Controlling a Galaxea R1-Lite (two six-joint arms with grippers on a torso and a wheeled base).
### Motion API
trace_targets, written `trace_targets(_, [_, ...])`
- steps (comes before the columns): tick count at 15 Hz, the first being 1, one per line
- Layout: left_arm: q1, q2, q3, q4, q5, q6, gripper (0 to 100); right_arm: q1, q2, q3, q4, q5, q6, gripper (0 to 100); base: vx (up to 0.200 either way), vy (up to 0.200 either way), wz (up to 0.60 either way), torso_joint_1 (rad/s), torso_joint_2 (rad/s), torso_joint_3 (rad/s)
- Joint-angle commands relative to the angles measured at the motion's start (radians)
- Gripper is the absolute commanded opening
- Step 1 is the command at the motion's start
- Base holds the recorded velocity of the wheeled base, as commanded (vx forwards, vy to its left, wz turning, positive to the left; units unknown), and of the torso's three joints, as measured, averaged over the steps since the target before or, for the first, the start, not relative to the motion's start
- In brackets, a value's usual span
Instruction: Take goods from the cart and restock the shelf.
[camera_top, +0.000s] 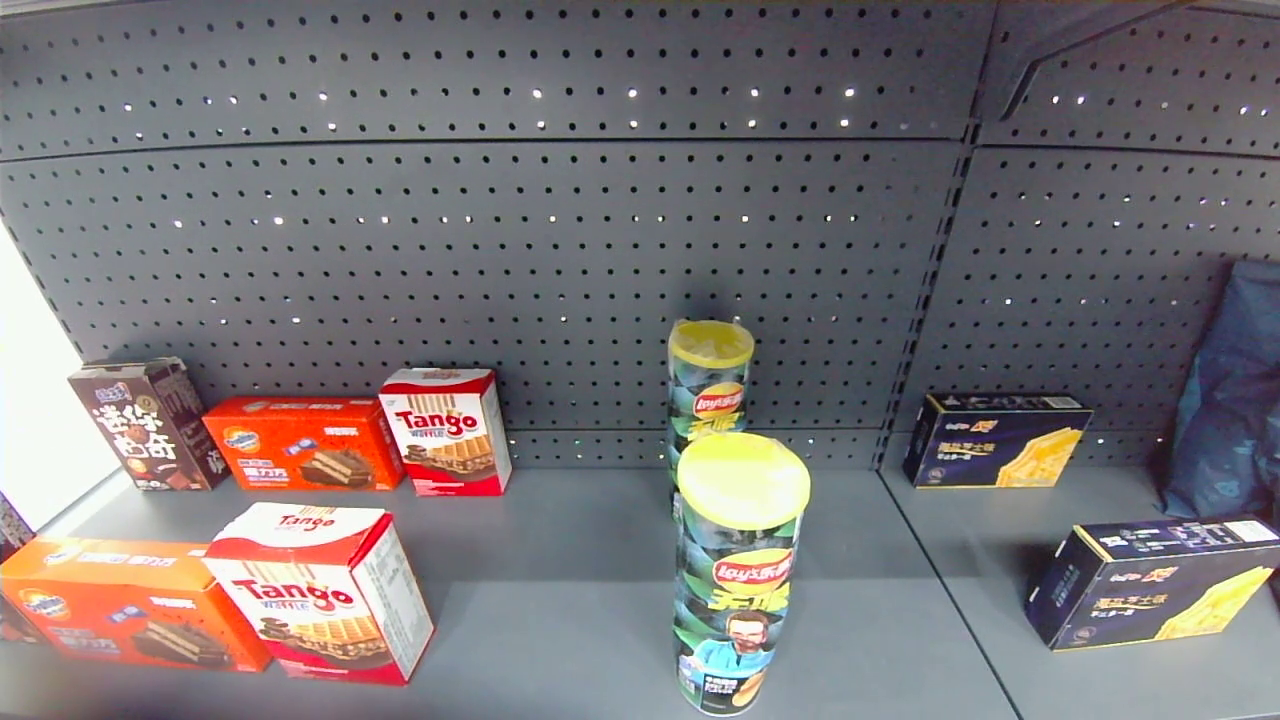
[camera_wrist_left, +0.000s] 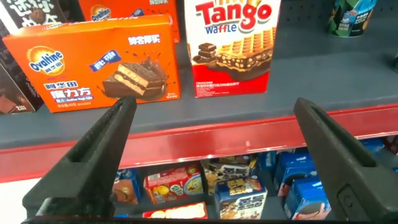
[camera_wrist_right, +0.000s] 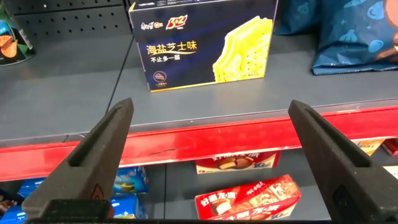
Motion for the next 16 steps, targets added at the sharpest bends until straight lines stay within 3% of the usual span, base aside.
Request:
trace_targets(1, [0.001,0.000,-0.002,0.000,0.001,-0.001,100,0.000,0.003,0.000,0.001,0.002,-0.005,100,0.000,0.000,0.00,0.000,0.00,0.000])
trace_targets(16, [0.001,0.000,0.000,0.001,0.002,-0.003,100,0.000,0.003,0.000,0.003,0.008,-0.024,100,0.000,0.000,0.00,0.000,0.00,0.000])
